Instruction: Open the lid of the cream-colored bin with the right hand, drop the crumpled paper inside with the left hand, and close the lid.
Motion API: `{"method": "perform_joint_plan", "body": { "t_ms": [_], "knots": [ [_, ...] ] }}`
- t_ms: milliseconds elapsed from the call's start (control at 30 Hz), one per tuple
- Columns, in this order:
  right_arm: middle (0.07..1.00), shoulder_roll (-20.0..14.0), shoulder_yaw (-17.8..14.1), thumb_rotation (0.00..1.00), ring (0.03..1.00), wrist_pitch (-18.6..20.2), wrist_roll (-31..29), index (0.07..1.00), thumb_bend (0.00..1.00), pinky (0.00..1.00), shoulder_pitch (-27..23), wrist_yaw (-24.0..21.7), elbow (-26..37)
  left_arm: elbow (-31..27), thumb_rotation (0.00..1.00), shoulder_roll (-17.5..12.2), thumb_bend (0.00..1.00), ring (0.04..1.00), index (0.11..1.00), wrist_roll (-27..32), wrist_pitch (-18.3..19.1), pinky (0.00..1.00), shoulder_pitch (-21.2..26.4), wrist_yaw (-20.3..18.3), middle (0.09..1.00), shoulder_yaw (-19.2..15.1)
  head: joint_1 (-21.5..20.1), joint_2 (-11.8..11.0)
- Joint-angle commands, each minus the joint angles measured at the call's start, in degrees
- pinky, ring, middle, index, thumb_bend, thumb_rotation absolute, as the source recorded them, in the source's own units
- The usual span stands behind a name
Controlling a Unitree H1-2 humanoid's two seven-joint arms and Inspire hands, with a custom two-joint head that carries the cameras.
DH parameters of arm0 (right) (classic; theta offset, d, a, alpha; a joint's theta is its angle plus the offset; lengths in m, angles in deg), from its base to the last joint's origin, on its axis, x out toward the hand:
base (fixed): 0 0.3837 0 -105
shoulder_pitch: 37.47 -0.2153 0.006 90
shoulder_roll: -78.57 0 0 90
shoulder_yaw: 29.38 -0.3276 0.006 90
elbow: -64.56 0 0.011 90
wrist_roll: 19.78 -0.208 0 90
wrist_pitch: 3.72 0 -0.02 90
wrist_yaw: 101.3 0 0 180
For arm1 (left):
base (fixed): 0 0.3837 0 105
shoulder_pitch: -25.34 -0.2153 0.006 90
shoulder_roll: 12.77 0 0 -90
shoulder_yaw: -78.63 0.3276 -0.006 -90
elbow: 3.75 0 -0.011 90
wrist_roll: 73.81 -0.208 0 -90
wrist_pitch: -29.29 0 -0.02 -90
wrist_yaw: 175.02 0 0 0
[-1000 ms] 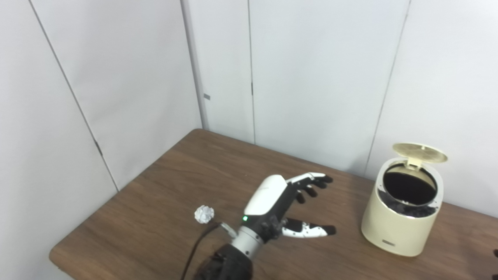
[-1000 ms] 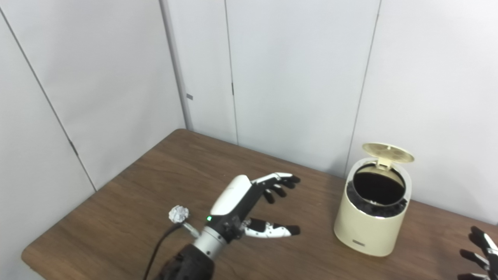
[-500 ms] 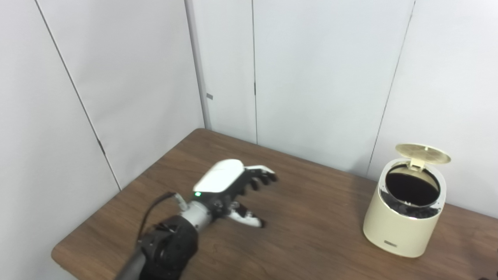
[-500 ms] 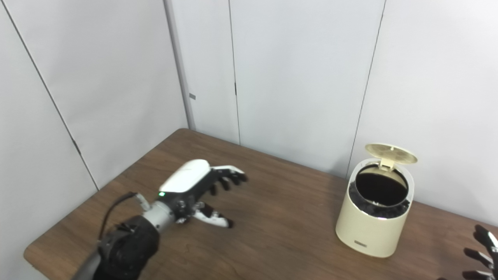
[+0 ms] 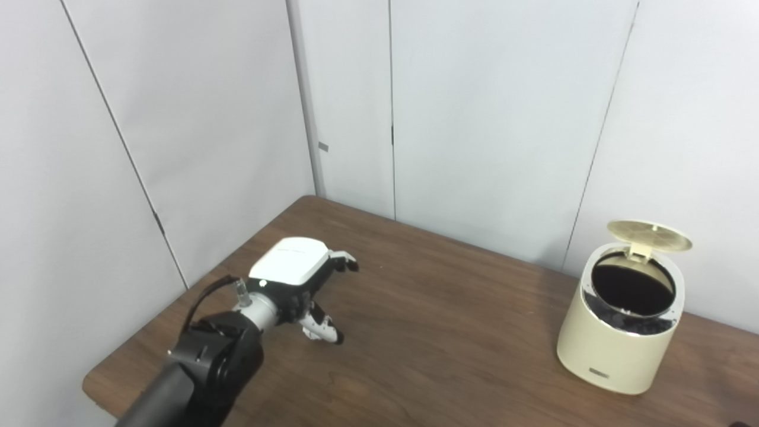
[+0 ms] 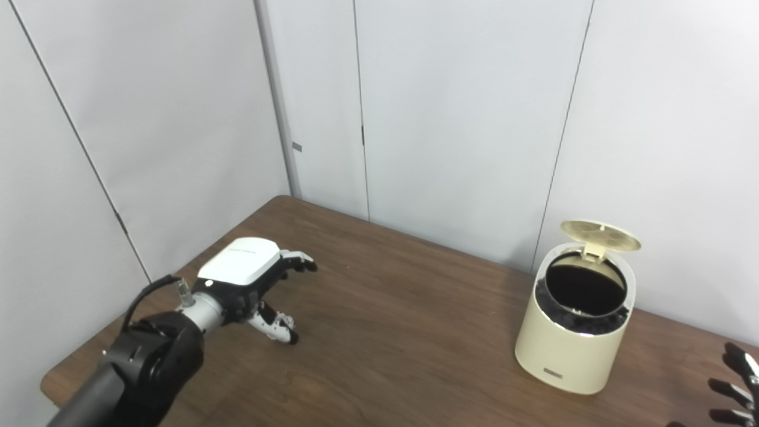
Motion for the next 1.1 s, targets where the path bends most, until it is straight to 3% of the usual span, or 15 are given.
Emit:
{"method": "perform_joint_plan", "body": {
  "t_ms": [0,133,267,467,767,1067],
  "knots": [
    [0.947,-0.82,-0.77,0.57,0.842,-0.75,-0.53,0.953,0.9,0.7,-2.01,0.24,1.86,0.46,0.17,-1.99,0.92,0.695,0.79,-3.85,-0.95,0.55,1.84,-0.64,0.795,-0.05,0.04,0.11],
    [0.943,-0.88,-0.75,0.57,0.834,-0.65,-0.34,0.948,0.9,0.69,-1.99,0.34,1.9,2.51,0.14,-2.29,0.92,0.694,0.783,-5.96,-2.15,0.6,2.35,-1.79,0.777,-0.1,0.04,0.11],
    [0.944,-0.92,-0.73,0.56,0.827,-0.94,-0.2,0.947,0.89,0.68,-1.99,0.44,1.86,4.73,0.15,-2.11,0.91,0.694,0.777,-8.26,-3.33,0.58,2.9,-2.43,0.748,0.13,-0.07,0.34],
    [0.94,-0.89,-0.69,0.57,0.827,-0.46,-0.02,0.946,0.9,0.67,-1.85,0.36,2.27,8.73,0.15,-1.4,0.88,0.649,0.729,-11.33,-6.48,0.53,2.69,2.0,0.689,0.93,-0.27,0.45],
    [0.939,-0.94,-0.59,0.57,0.818,0.18,0.16,0.946,0.9,0.63,-1.68,0.31,2.72,14.43,0.17,0.25,0.87,0.618,0.709,-10.31,-9.15,0.51,2.25,8.13,0.667,0.88,-0.62,0.98],
    [0.932,-1.28,-1.0,0.56,0.809,-0.59,-0.41,0.935,0.9,0.6,-1.58,0.35,2.74,16.84,0.18,1.38,0.86,0.611,0.707,-10.07,-8.68,0.5,2.29,7.86,0.65,1.93,-0.88,1.49]
  ]
}}
